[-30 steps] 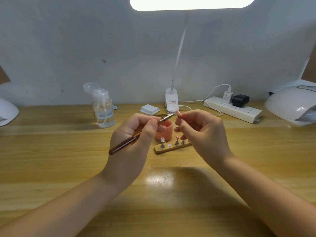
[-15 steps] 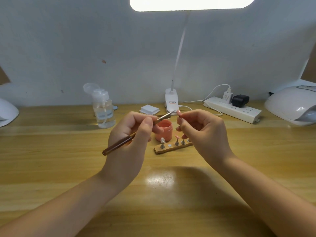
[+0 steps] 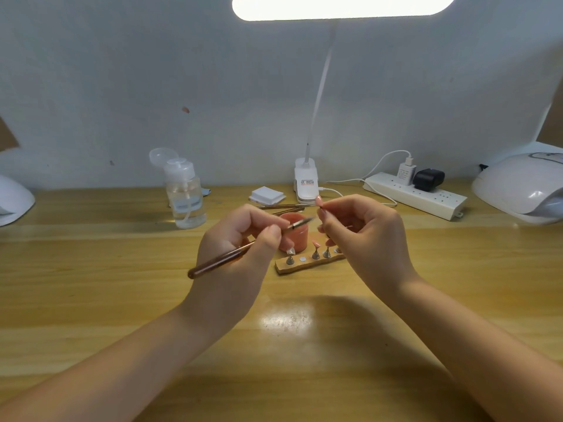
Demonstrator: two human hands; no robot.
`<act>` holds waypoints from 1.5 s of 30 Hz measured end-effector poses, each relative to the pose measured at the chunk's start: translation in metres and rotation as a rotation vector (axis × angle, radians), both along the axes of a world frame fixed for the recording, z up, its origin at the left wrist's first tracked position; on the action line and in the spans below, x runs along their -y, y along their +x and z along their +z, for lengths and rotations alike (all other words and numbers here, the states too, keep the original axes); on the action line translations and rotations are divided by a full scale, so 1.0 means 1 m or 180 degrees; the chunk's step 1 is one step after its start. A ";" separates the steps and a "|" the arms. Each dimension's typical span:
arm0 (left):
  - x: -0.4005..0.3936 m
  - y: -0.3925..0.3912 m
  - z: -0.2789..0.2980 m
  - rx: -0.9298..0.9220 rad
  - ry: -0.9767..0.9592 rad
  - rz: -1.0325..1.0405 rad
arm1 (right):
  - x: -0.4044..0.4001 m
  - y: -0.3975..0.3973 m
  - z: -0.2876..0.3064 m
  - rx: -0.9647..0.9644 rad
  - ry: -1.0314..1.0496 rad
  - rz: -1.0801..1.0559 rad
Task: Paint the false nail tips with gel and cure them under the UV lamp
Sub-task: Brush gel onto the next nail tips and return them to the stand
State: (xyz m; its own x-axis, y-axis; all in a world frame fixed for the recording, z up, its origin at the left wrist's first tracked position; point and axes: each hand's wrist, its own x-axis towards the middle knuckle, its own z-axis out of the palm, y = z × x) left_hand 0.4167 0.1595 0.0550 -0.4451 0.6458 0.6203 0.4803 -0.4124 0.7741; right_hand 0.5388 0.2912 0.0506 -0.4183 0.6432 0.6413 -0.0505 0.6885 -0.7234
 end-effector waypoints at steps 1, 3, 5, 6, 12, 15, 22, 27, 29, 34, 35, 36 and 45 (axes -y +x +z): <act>0.001 0.000 0.000 0.0022 0.0001 0.0014 | 0.000 0.000 0.000 0.0021 0.0017 -0.0023; 0.002 0.000 0.000 0.0005 0.0065 0.0076 | 0.000 0.000 0.001 0.0048 0.0049 -0.0057; 0.001 0.002 0.003 -0.0014 0.0102 0.0091 | 0.000 0.000 0.000 0.0070 0.0127 -0.0104; 0.001 0.002 0.004 -0.0014 0.0089 0.0058 | 0.000 0.000 0.000 0.0087 0.0186 -0.0141; 0.001 0.002 0.002 0.0055 0.0013 -0.0025 | 0.000 0.001 0.000 0.0186 0.0429 -0.0367; 0.001 0.004 0.005 -0.0004 0.0053 -0.0020 | 0.000 0.000 0.000 0.0209 0.0465 -0.0398; 0.000 0.001 0.003 0.0131 -0.0018 -0.0007 | 0.000 -0.001 0.000 0.0194 0.0447 -0.0378; -0.001 0.000 0.005 0.0168 -0.0002 0.0095 | 0.001 -0.001 -0.001 0.0154 0.0325 -0.0234; -0.002 0.000 0.005 0.0220 -0.0054 0.0047 | 0.001 0.000 -0.001 0.0131 0.0291 -0.0163; 0.001 0.002 0.008 0.0518 0.0089 0.0043 | 0.000 0.000 -0.001 0.0154 0.0227 -0.0089; 0.001 0.002 0.009 0.0550 0.0110 0.0069 | 0.001 -0.001 -0.001 0.0133 0.0200 -0.0069; 0.000 0.003 0.009 0.0564 0.0112 0.0084 | 0.001 -0.001 -0.001 0.0104 0.0166 -0.0044; 0.000 0.002 0.007 0.0539 0.0125 0.0075 | 0.000 -0.001 0.000 0.0022 -0.0043 0.0025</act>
State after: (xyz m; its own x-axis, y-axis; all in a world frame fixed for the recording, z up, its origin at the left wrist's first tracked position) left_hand 0.4184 0.1595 0.0618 -0.5600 0.6108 0.5597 0.3544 -0.4340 0.8283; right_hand 0.5382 0.2913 0.0503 -0.4277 0.6484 0.6298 -0.0508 0.6784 -0.7329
